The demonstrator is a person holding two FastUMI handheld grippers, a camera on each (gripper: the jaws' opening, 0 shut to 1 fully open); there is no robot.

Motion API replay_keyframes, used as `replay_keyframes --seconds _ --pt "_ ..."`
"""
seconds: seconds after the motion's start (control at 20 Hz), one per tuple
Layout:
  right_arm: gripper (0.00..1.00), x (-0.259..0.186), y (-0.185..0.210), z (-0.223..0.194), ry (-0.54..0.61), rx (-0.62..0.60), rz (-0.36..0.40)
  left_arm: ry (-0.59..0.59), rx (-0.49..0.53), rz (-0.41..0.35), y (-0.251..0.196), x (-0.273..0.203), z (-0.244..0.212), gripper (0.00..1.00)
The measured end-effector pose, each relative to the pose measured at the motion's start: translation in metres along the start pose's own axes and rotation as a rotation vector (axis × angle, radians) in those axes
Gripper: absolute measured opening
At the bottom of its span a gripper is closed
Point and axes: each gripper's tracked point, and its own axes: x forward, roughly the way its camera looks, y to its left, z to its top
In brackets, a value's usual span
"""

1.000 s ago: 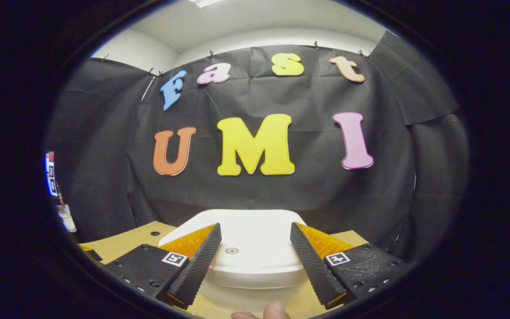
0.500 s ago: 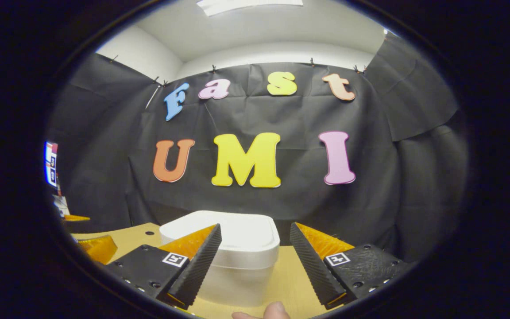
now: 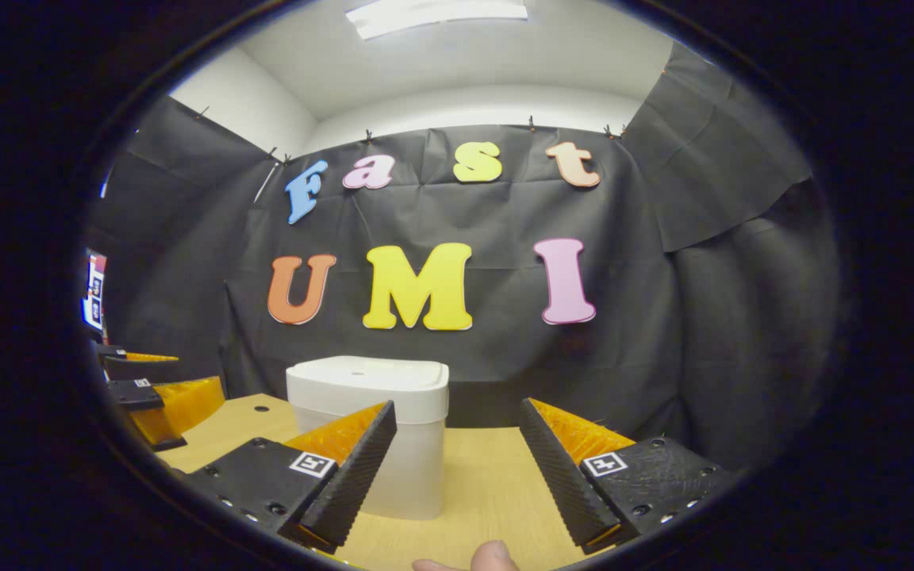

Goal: Press the lid of the desktop garbage bin to open it, pick up the crumpled paper on the desktop and throw it into the bin, then pick up the pop can on the desktop and drop it into the bin, and finally close the garbage bin lid.

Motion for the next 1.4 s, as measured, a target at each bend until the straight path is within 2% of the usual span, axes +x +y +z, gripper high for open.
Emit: replay_keyframes --seconds 0.3,0.45,0.7,0.95,1.4 --pt "0.97 -0.024 -0.004 -0.002 -0.045 -0.005 -0.016 -0.005 0.026 0.013 -0.004 -0.007 -0.007 0.98" --pt "0.97 -0.022 0.000 -0.003 -0.051 -0.031 -0.015 -0.011 0.028 0.024 -0.003 -0.006 -0.005 0.98" --pt "0.98 -0.019 0.004 -0.004 -0.029 -0.009 -0.010 -0.031 0.029 0.035 -0.003 -0.005 0.004 0.98" --pt "0.98 -0.017 0.015 -0.003 -0.032 -0.013 0.020 -0.015 0.023 0.049 0.002 -0.002 0.001 0.98" --pt "0.98 -0.016 0.016 -0.013 -0.002 0.002 0.015 -0.008 0.019 0.067 0.008 -0.003 -0.002 0.98"
